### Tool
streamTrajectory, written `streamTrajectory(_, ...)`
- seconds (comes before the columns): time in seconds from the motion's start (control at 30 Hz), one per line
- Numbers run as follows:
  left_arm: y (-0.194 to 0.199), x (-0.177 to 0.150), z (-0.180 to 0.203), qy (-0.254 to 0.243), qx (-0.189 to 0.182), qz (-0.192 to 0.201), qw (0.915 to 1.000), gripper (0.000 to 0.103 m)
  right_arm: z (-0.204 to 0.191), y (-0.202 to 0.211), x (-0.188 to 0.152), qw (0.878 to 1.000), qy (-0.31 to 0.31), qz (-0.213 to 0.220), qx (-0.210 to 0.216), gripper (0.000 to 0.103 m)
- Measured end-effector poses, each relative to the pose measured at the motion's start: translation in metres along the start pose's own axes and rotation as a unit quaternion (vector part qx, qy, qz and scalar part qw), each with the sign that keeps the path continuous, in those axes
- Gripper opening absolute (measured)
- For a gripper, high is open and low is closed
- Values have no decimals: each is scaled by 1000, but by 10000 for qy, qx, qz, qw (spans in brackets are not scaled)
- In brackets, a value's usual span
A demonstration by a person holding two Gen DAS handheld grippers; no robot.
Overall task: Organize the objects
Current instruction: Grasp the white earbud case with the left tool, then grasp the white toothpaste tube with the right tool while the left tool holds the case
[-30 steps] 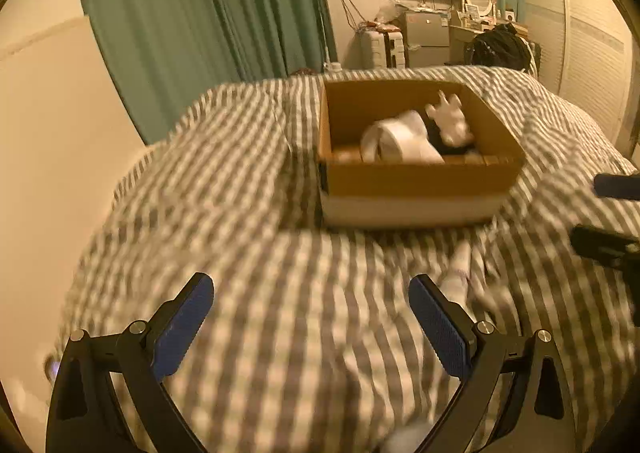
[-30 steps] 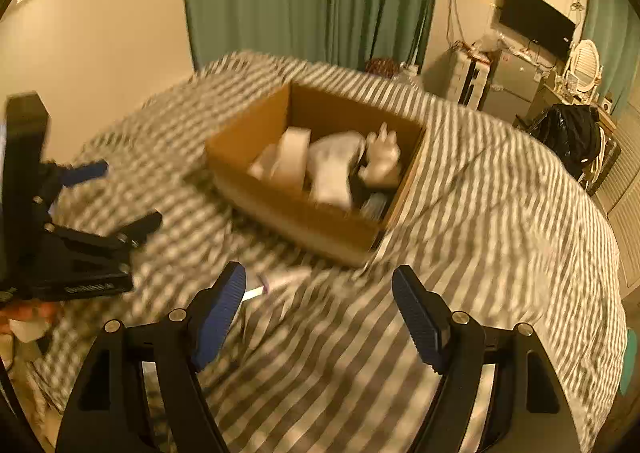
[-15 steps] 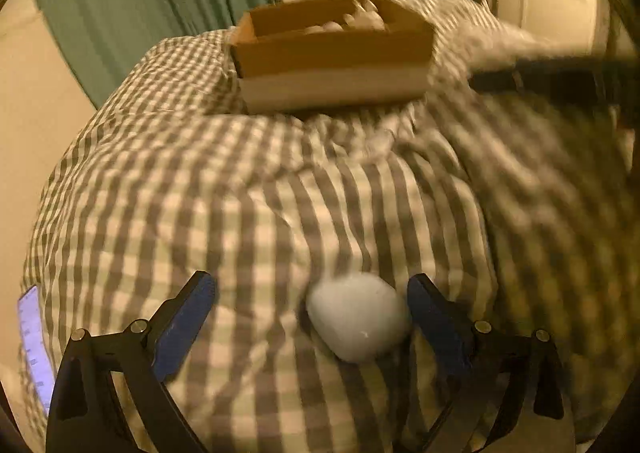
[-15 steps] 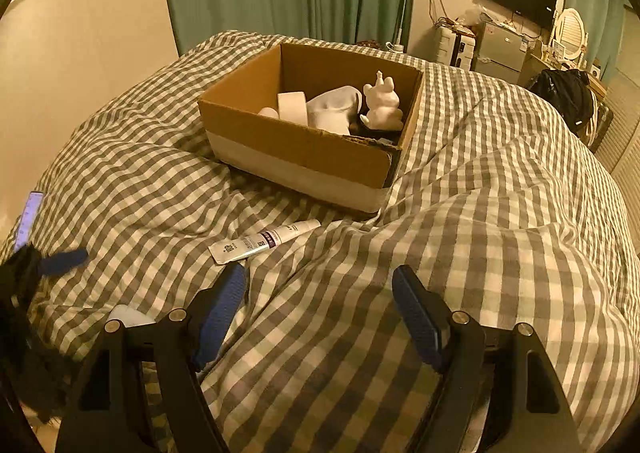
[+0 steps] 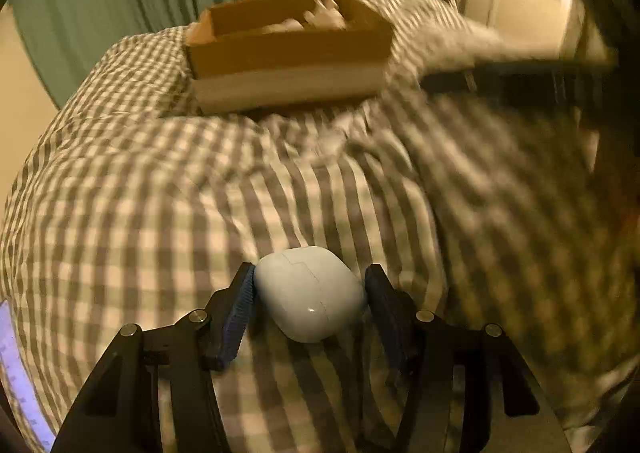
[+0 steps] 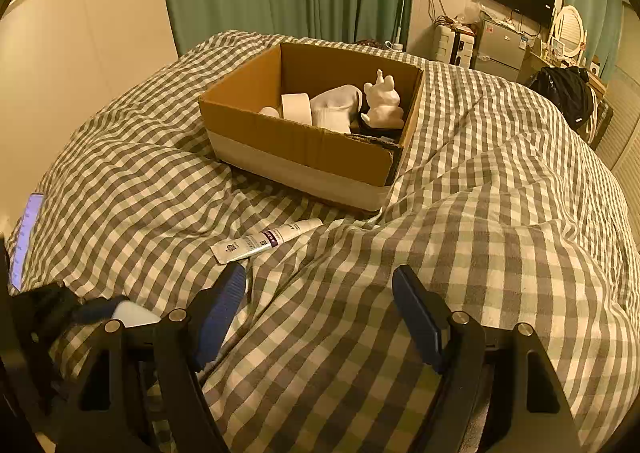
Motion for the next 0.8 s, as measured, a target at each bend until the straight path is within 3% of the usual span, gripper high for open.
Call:
streamTrajectory(0.13, 12, 40, -28, 345, 97, 368, 9987, 57, 0, -1, 4, 9999, -109, 21, 74, 75)
streamTrajectory(0.3, 8, 95, -65, 593, 556, 859, 9930, 57, -4, -15, 14, 9996, -246, -43, 141, 75)
streamTrajectory(0.4, -7, 117, -78, 670, 770, 964, 9901, 57, -5, -30, 20, 9990, -387, -129, 171, 75)
streamTrajectory(0.6, -42, 138, -100, 962, 999, 967, 9856, 57, -3, -75, 22, 9967, -580, -562, 88, 75)
streamTrajectory(0.8, -75, 128, -102, 1129, 799, 675, 9881, 57, -1, -120, 18, 9938, -634, -911, 3, 75)
Point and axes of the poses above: each gripper's, at about its wrist camera, not at the fingertips, and y roughly against the way its jaws point, z to its right, x to its top, the point moved 10 cm from there along -y, roughly the way its jaws point, and after that the axes turned 15 degrees about x, right-handed, at the moved point
